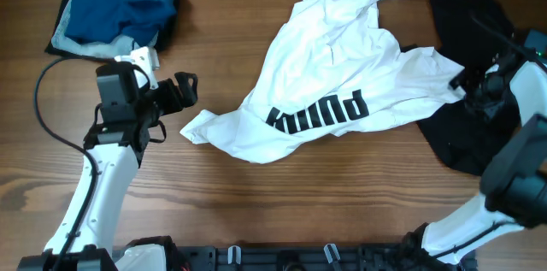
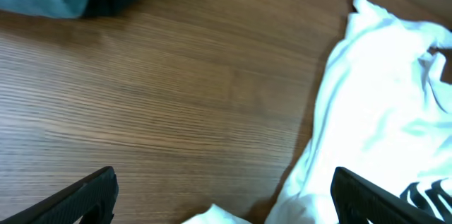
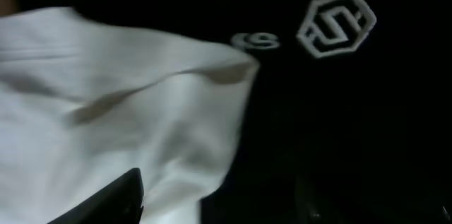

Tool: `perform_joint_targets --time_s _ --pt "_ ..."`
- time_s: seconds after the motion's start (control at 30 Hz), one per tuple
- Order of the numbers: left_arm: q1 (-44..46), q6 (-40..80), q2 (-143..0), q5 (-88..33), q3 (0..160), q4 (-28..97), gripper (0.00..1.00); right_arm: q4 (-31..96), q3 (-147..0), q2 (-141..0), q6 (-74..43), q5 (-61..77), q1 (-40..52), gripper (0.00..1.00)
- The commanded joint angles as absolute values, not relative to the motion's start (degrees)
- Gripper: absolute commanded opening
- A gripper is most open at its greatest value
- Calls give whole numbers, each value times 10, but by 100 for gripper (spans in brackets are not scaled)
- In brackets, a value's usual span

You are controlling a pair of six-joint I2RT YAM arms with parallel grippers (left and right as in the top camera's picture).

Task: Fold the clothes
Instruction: 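Drag the white T-shirt to the table center with the right gripper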

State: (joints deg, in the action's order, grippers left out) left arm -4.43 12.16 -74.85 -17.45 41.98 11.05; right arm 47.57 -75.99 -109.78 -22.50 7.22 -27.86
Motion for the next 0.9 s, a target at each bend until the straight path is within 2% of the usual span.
perform_joint_targets --time_s 0.0,0.33,0.37,0.43,0.53,0.63,0.87 --pt "-29 125 -755 -173 428 107 98 474 -753 -1130 -221 94 -300 68" --pt "-29 124 -755 -170 428 105 100 342 -654 -1132 -278 28 -349 72" --pt "-29 124 -755 -169 428 104 100 288 -614 -1132 -287 28 -382 77" --pt "-29 124 -755 -169 428 104 100 260 -599 -1132 -287 28 -398 83" --pt "-29 124 -755 -164 428 104 100 217 -591 -1132 -287 30 -424 85" --pt "-29 124 -755 -158 428 105 100 181 -591 -1132 -285 37 -440 96" --pt "-29 124 -755 -158 428 105 100 126 -605 -1132 -260 55 -465 100"
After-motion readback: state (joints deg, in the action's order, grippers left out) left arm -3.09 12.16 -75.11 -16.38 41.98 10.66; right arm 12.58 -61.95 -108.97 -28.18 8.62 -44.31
